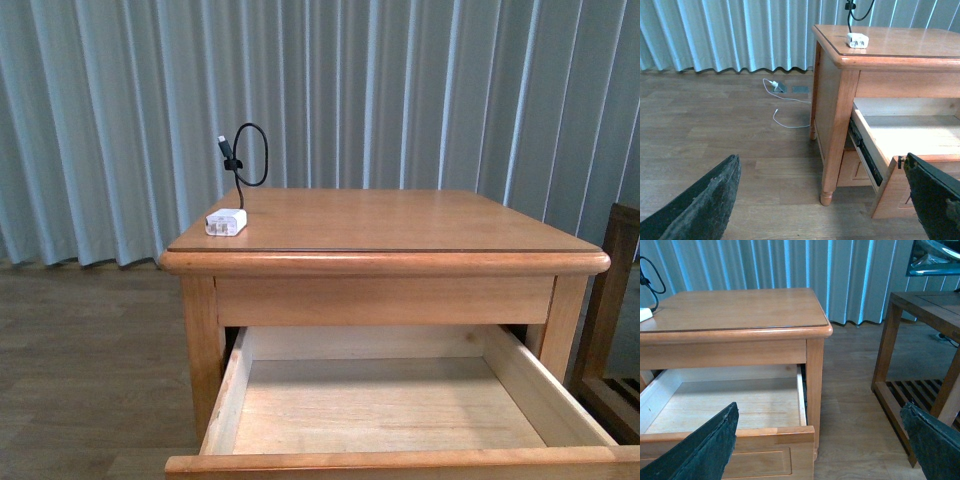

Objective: Put charger into drawer

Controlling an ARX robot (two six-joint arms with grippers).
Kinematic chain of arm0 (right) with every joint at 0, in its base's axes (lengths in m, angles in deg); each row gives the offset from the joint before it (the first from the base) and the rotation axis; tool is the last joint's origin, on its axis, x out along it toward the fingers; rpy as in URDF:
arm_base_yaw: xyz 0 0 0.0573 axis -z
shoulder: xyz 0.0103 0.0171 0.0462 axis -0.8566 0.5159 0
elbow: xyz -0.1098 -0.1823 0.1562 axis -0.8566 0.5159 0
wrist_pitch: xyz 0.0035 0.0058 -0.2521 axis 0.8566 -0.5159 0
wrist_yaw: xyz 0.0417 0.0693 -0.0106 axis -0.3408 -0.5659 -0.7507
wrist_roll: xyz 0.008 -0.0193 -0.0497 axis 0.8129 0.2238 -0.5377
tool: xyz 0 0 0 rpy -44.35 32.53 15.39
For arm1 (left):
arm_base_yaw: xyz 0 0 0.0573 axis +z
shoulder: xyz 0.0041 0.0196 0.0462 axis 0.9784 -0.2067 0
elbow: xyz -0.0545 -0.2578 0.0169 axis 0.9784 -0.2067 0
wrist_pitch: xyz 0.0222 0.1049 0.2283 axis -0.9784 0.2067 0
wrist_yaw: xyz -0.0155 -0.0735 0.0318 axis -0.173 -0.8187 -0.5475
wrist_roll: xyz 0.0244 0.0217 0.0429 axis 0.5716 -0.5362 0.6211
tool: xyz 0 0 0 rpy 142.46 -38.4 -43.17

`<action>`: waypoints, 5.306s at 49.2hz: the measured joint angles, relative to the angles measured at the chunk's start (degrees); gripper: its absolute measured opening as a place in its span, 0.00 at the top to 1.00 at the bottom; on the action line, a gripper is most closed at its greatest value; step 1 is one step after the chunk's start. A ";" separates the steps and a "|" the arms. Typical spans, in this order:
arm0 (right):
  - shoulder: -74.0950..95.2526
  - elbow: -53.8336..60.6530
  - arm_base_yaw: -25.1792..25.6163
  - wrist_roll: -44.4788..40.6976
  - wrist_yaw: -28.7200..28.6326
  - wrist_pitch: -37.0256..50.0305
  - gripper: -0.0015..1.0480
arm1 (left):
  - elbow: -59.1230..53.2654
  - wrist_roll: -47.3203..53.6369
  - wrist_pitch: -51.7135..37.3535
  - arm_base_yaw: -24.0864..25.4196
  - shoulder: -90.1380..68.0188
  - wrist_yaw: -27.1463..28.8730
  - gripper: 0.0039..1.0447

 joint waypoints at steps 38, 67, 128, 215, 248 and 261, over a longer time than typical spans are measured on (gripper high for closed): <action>0.00 0.00 -0.02 0.00 0.02 0.02 0.08 | 17.66 0.98 -24.48 -7.21 -44.63 13.11 0.05; 0.00 0.00 0.00 0.00 0.02 0.02 0.08 | 55.98 -0.24 -25.33 -17.09 -90.97 21.55 0.05; 0.00 0.00 -0.02 0.00 0.02 0.02 0.08 | 93.53 -6.12 -15.58 -19.43 -124.89 26.34 0.56; 0.00 0.00 -0.02 0.00 0.02 0.02 0.08 | 63.49 -5.40 -22.36 -34.88 -116.08 12.02 0.48; 0.00 0.00 -0.02 0.00 0.02 0.02 0.08 | 44.85 -2.03 -25.20 -23.80 -82.90 16.81 0.05; 0.00 0.00 -0.02 0.00 0.02 0.02 0.08 | 27.02 -2.36 -10.38 -12.24 -48.50 10.69 0.05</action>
